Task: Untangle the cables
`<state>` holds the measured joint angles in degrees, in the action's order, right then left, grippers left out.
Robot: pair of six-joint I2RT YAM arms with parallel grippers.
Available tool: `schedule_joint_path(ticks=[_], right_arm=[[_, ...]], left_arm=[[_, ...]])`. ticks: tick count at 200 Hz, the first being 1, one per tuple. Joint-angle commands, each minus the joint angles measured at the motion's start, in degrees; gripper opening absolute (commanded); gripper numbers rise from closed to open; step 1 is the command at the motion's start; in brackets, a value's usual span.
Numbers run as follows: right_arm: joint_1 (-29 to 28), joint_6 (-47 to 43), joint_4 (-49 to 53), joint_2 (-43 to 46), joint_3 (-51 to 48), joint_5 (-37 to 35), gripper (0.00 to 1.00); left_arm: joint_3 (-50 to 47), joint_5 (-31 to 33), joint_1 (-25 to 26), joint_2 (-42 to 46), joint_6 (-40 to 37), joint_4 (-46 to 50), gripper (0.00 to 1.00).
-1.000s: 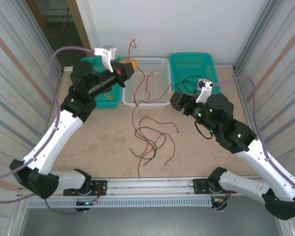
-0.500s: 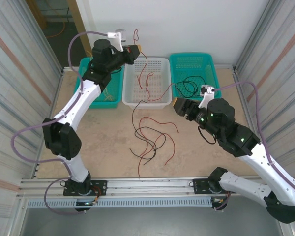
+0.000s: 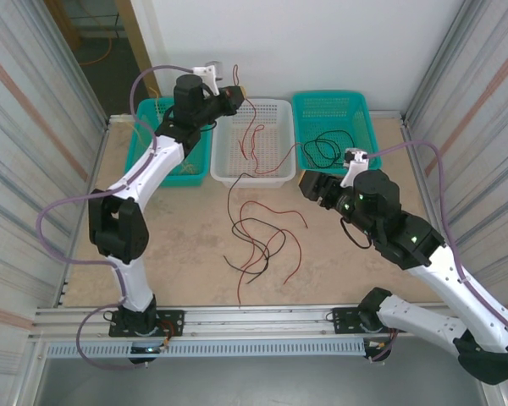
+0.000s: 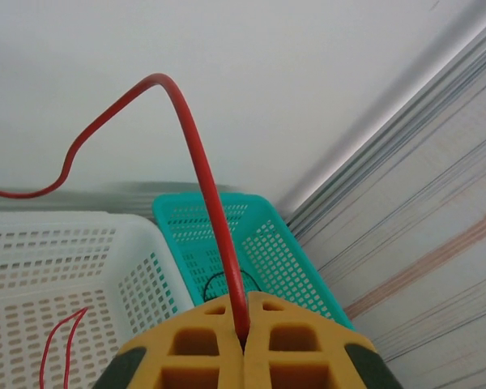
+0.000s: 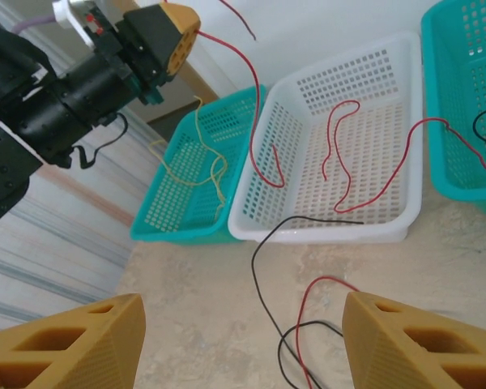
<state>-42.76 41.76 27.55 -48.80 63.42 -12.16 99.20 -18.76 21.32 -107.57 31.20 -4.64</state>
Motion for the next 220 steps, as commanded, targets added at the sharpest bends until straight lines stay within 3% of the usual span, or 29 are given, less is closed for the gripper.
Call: schedule_joint_path(ticks=[1, 15, 21, 31, 44, 84, 116, 165, 220], right_arm=[[1.13, -0.54, 0.99, 0.75, -0.07, 0.09, 0.64], [1.67, -0.40, 1.25, 1.27, -0.48, 0.30, 0.64], [1.79, -0.36, 1.36, 1.54, -0.62, 0.33, 0.64], [1.94, -0.23, 1.58, 1.94, -0.90, 0.30, 0.64], [2.05, -0.11, 1.88, 2.42, -1.10, 0.30, 0.64], [2.16, -0.57, 2.12, 1.55, -0.11, 2.27, 0.62], [1.97, -1.50, 3.64, -2.80, 2.74, 5.53, 0.62], [0.21, -2.00, 4.27, -12.01, 5.19, 8.21, 0.65], [-4.45, -2.32, 5.34, -25.77, 6.62, 7.11, 0.65]], left_arm=[[-1.06, 2.99, -0.64, -0.95, 1.16, -0.75, 0.00], [-1.72, 4.19, -0.62, -1.56, 1.42, -0.68, 0.02], [-2.00, 4.25, -0.67, -1.87, 1.83, -1.04, 0.16], [-2.44, 4.09, -0.65, -2.40, 2.59, -1.50, 0.48], [-2.44, 3.91, -0.64, -3.11, 3.64, -1.45, 0.63], [-1.71, 5.57, -0.65, -1.93, 4.71, 2.23, 0.63], [-6.95, 5.54, -0.60, 6.08, 2.85, 0.78, 0.64], [-24.36, 6.33, -0.60, 27.60, -2.74, 7.95, 0.53], [-41.74, 7.79, -0.67, 54.04, -10.80, 28.83, 0.52]])
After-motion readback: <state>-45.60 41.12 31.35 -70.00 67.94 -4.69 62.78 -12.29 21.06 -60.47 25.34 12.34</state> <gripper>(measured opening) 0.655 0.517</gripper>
